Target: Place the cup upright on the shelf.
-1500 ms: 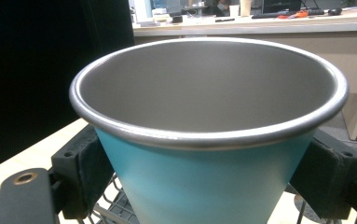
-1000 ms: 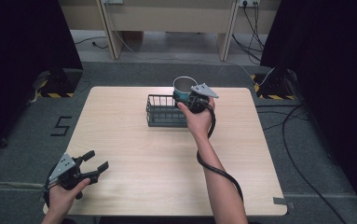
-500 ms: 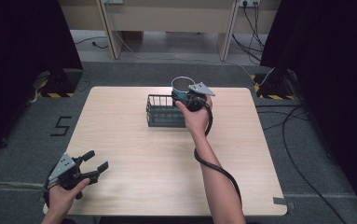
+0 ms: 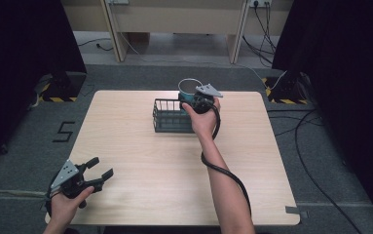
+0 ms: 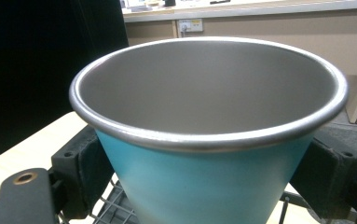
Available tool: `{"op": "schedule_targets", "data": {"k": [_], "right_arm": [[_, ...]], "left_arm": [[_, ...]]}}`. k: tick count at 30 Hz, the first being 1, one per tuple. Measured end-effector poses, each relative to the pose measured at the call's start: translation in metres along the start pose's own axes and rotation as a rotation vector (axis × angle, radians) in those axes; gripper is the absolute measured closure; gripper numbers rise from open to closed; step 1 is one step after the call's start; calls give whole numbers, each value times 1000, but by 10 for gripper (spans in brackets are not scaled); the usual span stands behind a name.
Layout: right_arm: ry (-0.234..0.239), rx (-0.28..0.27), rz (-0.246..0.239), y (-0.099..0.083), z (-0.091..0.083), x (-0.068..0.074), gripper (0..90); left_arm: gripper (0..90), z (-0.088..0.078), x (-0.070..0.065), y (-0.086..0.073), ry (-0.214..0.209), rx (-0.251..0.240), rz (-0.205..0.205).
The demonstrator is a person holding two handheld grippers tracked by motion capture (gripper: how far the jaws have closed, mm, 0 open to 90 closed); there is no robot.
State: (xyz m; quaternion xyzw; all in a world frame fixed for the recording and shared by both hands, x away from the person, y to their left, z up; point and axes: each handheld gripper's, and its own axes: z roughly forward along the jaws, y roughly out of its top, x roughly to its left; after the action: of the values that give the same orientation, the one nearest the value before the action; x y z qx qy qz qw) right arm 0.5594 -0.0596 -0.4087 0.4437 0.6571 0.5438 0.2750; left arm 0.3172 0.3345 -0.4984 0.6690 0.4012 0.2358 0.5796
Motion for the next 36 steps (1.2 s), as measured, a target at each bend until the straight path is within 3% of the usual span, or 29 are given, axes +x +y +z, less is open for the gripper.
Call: {"op": "schedule_targets", "data": {"k": [6, 27, 36], "right_arm": [[-3, 20, -2, -2, 5, 1, 164], [-1, 165, 12, -24, 23, 2, 161], [5, 187, -9, -26, 24, 3, 155]], "left_arm": [[189, 0, 0, 0, 0, 0, 0], [189, 0, 0, 0, -3, -1, -1], [189, 0, 0, 0, -4, 0, -1]]}}
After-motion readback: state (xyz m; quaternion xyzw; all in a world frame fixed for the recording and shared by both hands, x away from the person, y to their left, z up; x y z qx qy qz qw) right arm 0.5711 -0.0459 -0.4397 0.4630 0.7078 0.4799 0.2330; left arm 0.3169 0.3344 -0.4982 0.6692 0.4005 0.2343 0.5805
